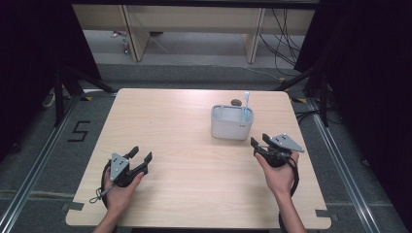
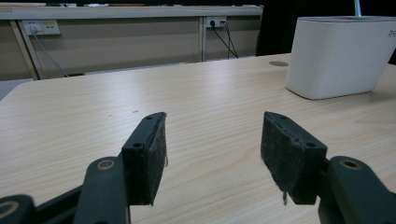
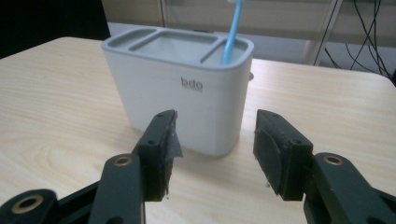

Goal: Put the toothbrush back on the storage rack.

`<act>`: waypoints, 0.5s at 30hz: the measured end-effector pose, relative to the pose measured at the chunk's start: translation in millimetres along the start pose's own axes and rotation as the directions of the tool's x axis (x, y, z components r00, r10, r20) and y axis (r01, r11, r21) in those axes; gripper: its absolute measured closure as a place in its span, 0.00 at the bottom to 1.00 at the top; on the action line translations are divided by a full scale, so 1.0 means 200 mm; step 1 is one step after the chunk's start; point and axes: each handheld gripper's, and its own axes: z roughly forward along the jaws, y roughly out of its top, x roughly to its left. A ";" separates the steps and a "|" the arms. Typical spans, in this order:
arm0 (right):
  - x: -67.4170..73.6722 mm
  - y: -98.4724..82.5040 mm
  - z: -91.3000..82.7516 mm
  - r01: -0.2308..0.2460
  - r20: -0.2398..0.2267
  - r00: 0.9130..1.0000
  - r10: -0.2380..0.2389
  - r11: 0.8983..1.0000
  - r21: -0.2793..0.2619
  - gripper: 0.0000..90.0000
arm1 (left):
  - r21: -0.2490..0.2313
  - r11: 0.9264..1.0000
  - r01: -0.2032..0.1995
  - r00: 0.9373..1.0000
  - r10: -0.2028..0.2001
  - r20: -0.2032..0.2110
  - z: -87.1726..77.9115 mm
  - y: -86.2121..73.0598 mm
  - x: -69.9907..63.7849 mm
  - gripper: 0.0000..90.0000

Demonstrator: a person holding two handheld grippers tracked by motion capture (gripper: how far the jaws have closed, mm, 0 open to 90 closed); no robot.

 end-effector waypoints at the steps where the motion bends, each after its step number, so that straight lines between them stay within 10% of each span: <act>1: 0.01 -0.01 -0.02 -0.023 0.008 1.000 0.023 1.000 0.019 0.55 | -0.008 1.000 -0.001 1.000 0.001 0.003 0.00 0.00 0.00 0.44; 15: 0.02 -0.21 -0.14 -0.070 -0.022 0.997 0.071 0.996 0.052 0.55 | -0.018 1.000 -0.002 1.000 0.003 0.011 0.01 0.00 0.00 0.44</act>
